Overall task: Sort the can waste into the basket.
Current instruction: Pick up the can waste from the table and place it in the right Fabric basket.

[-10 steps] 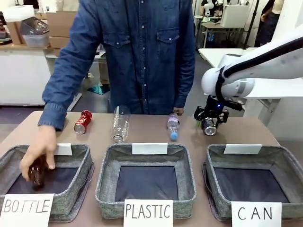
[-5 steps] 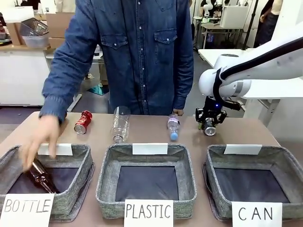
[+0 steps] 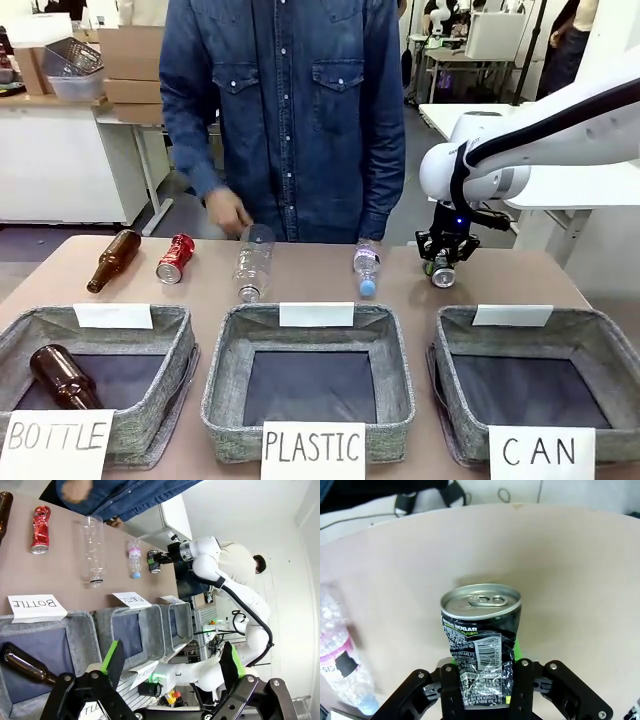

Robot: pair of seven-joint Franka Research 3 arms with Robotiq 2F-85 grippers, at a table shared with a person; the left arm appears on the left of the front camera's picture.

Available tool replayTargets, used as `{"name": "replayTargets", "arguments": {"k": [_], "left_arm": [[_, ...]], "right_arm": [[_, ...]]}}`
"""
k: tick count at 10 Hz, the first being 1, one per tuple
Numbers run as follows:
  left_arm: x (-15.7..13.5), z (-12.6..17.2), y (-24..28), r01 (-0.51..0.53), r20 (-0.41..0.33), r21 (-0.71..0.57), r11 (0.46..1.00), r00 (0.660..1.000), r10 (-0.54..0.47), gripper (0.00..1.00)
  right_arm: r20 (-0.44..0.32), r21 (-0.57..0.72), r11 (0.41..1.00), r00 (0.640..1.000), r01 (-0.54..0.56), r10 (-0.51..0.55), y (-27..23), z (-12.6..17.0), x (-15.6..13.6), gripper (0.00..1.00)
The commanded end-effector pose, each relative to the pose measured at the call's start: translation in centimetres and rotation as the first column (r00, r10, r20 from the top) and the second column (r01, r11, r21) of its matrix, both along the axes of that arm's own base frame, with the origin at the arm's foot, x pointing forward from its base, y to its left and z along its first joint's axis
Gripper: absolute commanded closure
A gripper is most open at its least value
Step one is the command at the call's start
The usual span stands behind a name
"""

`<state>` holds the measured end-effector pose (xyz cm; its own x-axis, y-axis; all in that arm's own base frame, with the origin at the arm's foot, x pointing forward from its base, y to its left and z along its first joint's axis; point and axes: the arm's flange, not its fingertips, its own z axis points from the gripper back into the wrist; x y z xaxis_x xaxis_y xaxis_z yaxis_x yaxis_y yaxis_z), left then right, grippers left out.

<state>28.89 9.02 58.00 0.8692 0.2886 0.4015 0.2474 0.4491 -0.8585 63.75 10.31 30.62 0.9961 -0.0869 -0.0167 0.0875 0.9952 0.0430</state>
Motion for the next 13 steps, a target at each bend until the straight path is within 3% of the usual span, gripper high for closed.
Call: {"name": "replayTargets", "arguments": {"k": [1, 3, 4, 6, 7, 8, 9, 11, 12, 13], "left_arm": [[-0.2, 0.0, 0.2, 0.004, 0.01, -0.007, 1.0, 1.0, -0.004, 0.0], [-0.2, 0.0, 0.2, 0.004, 0.01, -0.007, 1.0, 1.0, -0.004, 0.0], [-0.2, 0.0, 0.2, 0.004, 0.01, -0.007, 1.0, 1.0, -0.004, 0.0], [-0.2, 0.0, 0.2, 0.004, 0.01, -0.007, 1.0, 1.0, -0.004, 0.0], [-0.2, 0.0, 0.2, 0.004, 0.01, -0.007, 1.0, 1.0, -0.004, 0.0], [-0.2, 0.0, 0.2, 0.004, 0.01, -0.007, 1.0, 1.0, -0.004, 0.0], [-0.2, 0.0, 0.2, 0.004, 0.01, -0.007, 1.0, 1.0, -0.004, 0.0], [-0.2, 0.0, 0.2, 0.004, 0.01, -0.007, 1.0, 1.0, -0.004, 0.0], [-0.2, 0.0, 0.2, 0.004, 0.01, -0.007, 1.0, 1.0, -0.004, 0.0], [-0.2, 0.0, 0.2, 0.004, 0.01, -0.007, 1.0, 1.0, -0.004, 0.0]], "right_arm": [[-0.019, -0.043, 0.999, 1.0, 0.023, -0.024, 0.3, 0.2, 0.4, 1.0], [-0.018, 0.006, 1.0, 1.0, -0.004, 0.004, -0.1, 1.2, 0.1, 1.0], [0.012, 0.048, 0.998, 0.999, -0.045, 0.044, -1.8, 4.3, -1.2, 1.0], [0.079, 0.08, 0.983, 0.984, -0.168, 0.162, -5.6, 12.7, -6.5, 1.0], [0.021, 0.145, 0.956, 0.967, -0.255, 0.255, -7.0, 16.2, -9.7, 1.0], [-0.028, 0.212, 0.908, 0.926, -0.362, 0.376, -8.0, 18.9, -13.4, 1.0], [-0.065, 0.213, 0.851, 0.862, -0.48, 0.502, -8.3, 20.0, -16.6, 1.0], [-0.029, 0.274, 0.622, 0.641, -0.733, 0.767, -8.2, 20.3, -22.5, 1.0], [-0.025, 0.266, 0.489, 0.501, -0.831, 0.865, -8.1, 19.2, -25.5, 1.0], [-0.029, 0.238, 0.422, 0.428, -0.875, 0.903, -8.0, 18.3, -27.2, 1.0]]}}
